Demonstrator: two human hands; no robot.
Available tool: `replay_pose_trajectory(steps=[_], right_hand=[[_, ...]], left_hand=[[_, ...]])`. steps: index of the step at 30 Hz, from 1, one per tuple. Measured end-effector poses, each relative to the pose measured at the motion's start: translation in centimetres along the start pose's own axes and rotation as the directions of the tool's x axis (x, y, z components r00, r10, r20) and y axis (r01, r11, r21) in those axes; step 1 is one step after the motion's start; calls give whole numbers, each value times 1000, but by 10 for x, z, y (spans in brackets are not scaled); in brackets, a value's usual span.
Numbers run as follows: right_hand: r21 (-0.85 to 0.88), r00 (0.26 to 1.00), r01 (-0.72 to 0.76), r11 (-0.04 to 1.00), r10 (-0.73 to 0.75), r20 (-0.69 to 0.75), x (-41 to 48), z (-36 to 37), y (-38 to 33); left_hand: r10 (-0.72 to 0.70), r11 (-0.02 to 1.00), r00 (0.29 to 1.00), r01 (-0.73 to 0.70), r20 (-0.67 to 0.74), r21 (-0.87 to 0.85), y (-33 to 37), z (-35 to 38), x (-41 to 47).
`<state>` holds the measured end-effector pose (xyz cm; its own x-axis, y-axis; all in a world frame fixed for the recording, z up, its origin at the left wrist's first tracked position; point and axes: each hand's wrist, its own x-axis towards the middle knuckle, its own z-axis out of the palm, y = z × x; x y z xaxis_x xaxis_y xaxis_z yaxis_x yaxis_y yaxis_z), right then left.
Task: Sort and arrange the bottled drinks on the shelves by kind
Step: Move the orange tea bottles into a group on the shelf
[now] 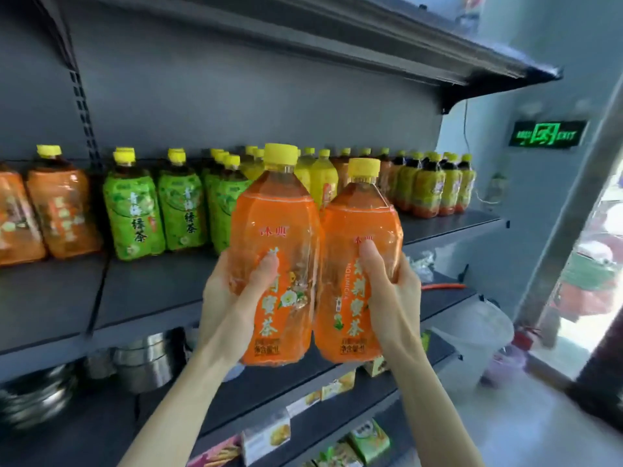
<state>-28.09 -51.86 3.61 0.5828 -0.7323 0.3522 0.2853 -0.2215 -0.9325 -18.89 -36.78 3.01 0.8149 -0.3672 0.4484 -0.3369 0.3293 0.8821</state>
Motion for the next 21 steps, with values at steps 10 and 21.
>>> replay_pose_trajectory(steps=[10,21], right_hand=[[-15,999,23,1000,-24,-30,137,-76,38],[-22,996,49,999,-51,-77,298,-183,84]], left_hand=[[36,998,999,-35,32,-46,-69,121,93],[-5,995,993,17,119,-94,-143,284,201]])
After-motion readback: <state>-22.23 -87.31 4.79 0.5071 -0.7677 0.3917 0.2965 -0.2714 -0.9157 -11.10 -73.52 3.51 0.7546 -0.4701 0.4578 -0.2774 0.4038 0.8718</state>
